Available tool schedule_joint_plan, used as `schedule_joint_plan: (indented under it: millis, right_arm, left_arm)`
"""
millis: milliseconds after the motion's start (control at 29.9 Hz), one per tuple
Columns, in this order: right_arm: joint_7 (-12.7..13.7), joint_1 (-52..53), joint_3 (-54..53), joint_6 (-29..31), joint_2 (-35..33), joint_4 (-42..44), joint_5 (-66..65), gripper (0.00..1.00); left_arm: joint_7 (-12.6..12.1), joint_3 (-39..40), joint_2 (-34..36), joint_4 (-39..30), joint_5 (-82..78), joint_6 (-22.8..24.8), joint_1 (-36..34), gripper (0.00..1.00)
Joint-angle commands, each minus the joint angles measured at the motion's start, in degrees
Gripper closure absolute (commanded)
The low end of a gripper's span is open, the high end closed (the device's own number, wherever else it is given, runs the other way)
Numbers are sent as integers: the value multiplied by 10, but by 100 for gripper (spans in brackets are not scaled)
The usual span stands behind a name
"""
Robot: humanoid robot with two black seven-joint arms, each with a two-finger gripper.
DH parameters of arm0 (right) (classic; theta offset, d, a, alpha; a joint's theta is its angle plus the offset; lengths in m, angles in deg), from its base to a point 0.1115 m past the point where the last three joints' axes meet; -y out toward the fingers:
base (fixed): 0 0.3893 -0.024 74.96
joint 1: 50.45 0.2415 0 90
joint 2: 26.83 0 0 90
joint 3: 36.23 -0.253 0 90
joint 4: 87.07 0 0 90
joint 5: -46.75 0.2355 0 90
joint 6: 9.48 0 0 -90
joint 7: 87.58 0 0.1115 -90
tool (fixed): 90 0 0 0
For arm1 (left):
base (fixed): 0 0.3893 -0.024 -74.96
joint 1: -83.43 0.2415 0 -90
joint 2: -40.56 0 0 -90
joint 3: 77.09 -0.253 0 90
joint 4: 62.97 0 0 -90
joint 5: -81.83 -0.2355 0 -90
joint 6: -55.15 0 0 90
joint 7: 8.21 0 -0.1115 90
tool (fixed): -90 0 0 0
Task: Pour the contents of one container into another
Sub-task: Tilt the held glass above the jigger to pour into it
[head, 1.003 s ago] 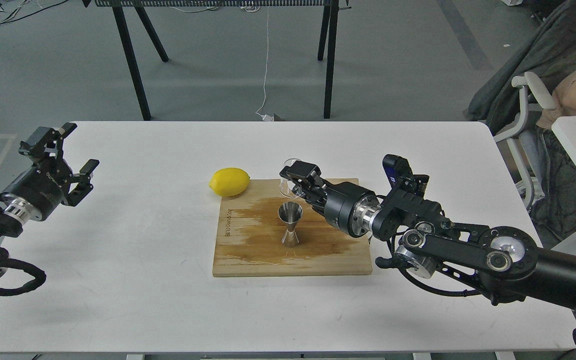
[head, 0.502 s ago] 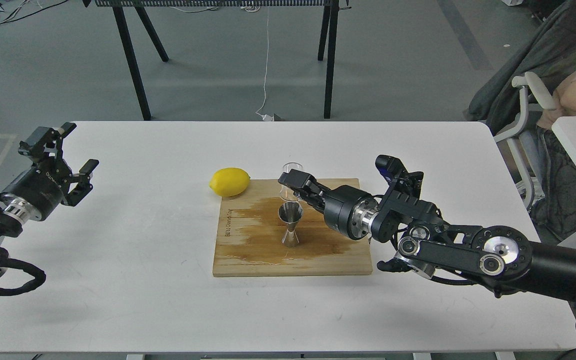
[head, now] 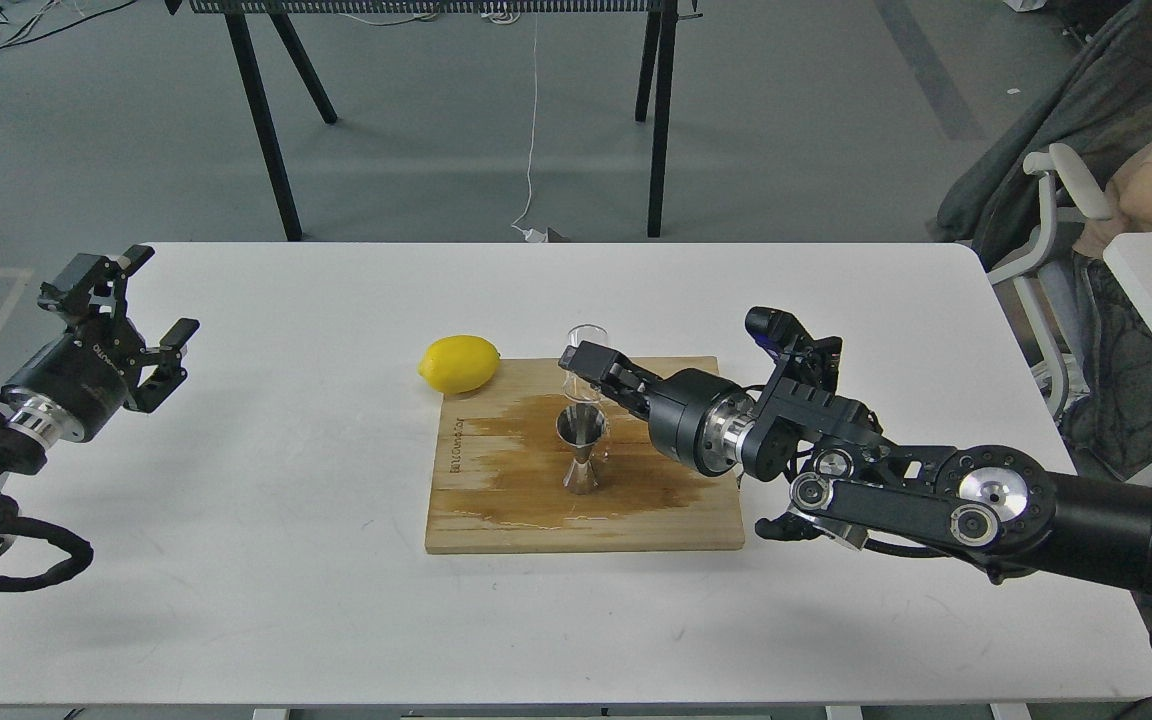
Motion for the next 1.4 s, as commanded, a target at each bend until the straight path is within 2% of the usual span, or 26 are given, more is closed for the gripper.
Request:
schedule_joint_plan:
  millis: [0,635,1003,1371]
  right_arm:
    - [-4,-3,-1,-1,7,9,7,54]
    - [-31,-74,-48,-2,41,5,16,54]
    - [-30,-35,-44,2,40,1,12,54]
    - [-31,-4,8,12,34,4,-28,54]
  left_arm:
    - [0,0,0,0,0,0,0,1]
    - [0,0,9,1,0,0,3,1]
    - [0,0,8,1,2,0,9,1]
    - [0,3,10,1,2,0,16,1]
